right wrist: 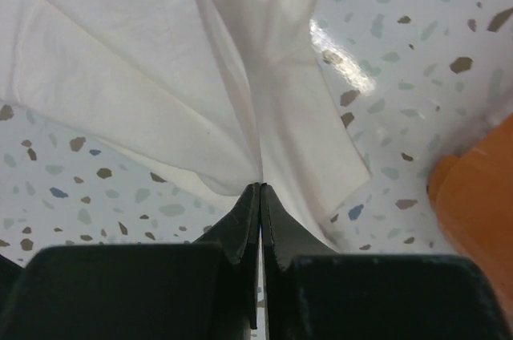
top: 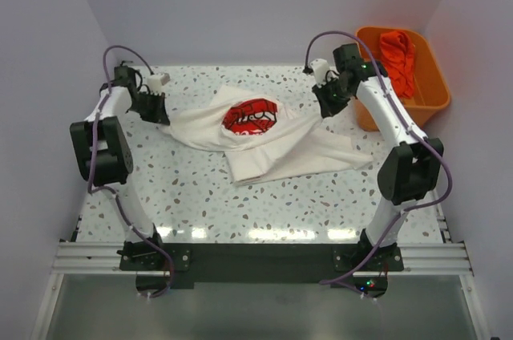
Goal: Fold and stack the t-shirts
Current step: Flatten the tshirt out
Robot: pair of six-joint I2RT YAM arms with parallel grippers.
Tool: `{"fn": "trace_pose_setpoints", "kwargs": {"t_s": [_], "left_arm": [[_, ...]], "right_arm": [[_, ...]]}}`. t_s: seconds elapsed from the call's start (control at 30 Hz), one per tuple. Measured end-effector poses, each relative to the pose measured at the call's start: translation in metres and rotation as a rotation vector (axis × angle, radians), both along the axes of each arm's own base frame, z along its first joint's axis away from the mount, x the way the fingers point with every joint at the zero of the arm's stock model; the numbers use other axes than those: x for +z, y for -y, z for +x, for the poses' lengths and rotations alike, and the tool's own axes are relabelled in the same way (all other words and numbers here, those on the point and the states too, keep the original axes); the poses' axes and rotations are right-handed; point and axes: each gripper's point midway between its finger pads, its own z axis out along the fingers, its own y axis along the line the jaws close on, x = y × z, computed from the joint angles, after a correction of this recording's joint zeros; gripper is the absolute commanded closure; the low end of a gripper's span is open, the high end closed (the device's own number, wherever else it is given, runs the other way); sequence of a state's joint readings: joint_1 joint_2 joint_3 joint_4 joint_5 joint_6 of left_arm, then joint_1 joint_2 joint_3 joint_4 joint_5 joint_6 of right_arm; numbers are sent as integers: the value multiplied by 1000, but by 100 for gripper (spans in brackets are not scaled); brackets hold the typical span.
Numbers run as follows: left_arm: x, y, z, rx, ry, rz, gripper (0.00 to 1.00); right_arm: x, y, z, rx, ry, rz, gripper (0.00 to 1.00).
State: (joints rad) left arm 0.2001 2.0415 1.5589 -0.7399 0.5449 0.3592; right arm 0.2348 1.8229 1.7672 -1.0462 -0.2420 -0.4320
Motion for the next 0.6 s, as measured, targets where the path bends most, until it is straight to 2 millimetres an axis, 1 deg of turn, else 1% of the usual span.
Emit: {"fn": "trace_pose_setpoints", "kwargs": {"t_s": [0.03, 0.07, 0.17, 0.23, 0.3, 0.37, 0.4, 0.43, 0.6], "left_arm": [[11, -5, -1, 9, 19, 16, 100], [27, -13, -2, 21, 51, 46, 100], [81, -30, -7, 35, 173, 137, 100], [113, -36, -12, 38, 245, 193, 100], [128, -41, -15, 48, 279, 237, 100], [127, -46, -15, 60, 277, 268, 100], [117, -50, -13, 75, 249, 280, 100], [114, -51, -13, 77, 240, 282, 100], [58, -57, -8, 101, 93, 271, 100]], "right_arm": [[3, 10, 3, -12, 14, -15, 100], [6, 18, 5, -23, 28, -26, 100], [18, 39, 9, -37, 77, -56, 100], [26, 44, 10, -26, 109, -68, 100], [28, 42, 11, -8, 122, -69, 100], [24, 36, 11, 17, 123, -70, 100], [19, 32, 10, 30, 117, -71, 100], [13, 27, 10, 42, 108, -73, 100], [-23, -10, 13, 134, 55, -80, 100]]}}
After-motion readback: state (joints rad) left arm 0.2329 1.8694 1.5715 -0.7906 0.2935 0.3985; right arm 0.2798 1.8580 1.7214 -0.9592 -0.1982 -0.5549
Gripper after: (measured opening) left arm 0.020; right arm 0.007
